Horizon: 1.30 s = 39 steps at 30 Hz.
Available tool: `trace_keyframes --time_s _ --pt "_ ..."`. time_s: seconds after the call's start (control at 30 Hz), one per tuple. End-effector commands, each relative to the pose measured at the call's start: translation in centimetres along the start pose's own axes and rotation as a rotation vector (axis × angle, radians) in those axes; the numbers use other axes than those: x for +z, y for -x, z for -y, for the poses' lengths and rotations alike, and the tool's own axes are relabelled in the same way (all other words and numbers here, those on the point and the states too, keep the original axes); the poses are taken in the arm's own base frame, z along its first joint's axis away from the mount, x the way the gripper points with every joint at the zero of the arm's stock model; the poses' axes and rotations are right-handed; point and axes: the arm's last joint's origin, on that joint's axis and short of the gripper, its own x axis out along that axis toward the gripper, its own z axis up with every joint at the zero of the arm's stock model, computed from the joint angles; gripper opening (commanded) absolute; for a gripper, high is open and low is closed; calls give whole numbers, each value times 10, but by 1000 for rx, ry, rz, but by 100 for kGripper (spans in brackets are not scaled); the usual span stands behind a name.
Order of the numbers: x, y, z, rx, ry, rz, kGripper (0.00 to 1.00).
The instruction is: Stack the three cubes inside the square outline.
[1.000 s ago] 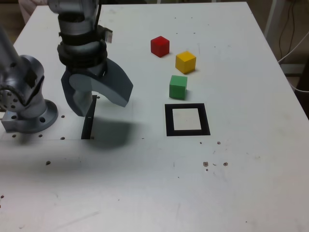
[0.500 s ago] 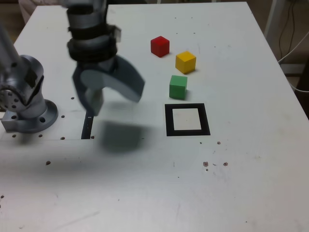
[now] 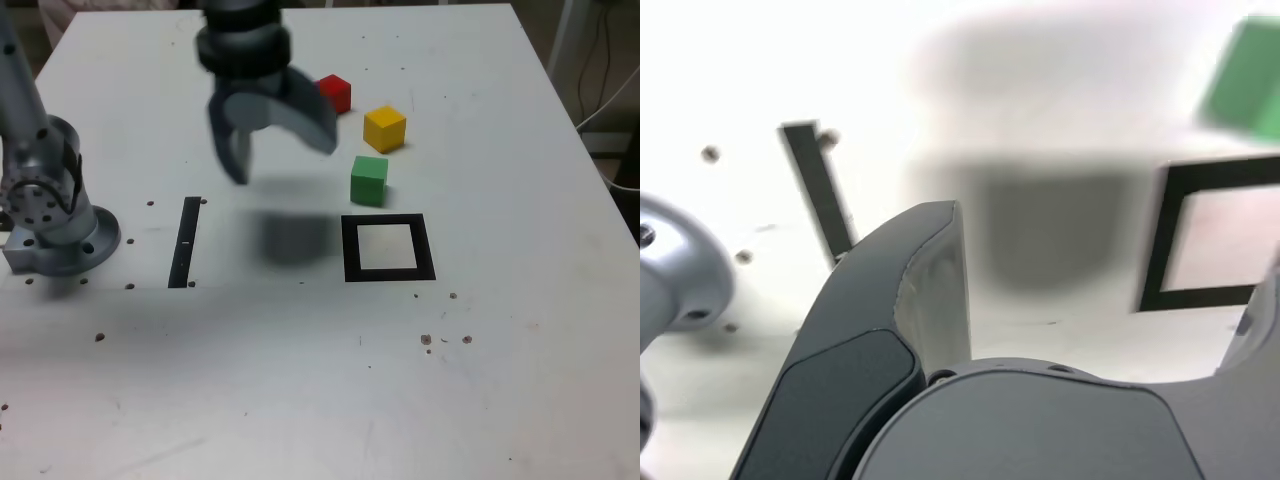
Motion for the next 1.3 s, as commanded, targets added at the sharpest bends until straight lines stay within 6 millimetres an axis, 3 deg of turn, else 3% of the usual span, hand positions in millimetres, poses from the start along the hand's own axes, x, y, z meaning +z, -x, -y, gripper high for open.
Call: trace_keyframes --time_s 0.0,0.23,0.53,1.27 --pt "7 5 -14 9 17 10 99" --pt "19 23 -59 40 111 -11 99" --pt "26 22 -107 43 283 -51 99" --pt "47 6 -183 111 543 -97 98"
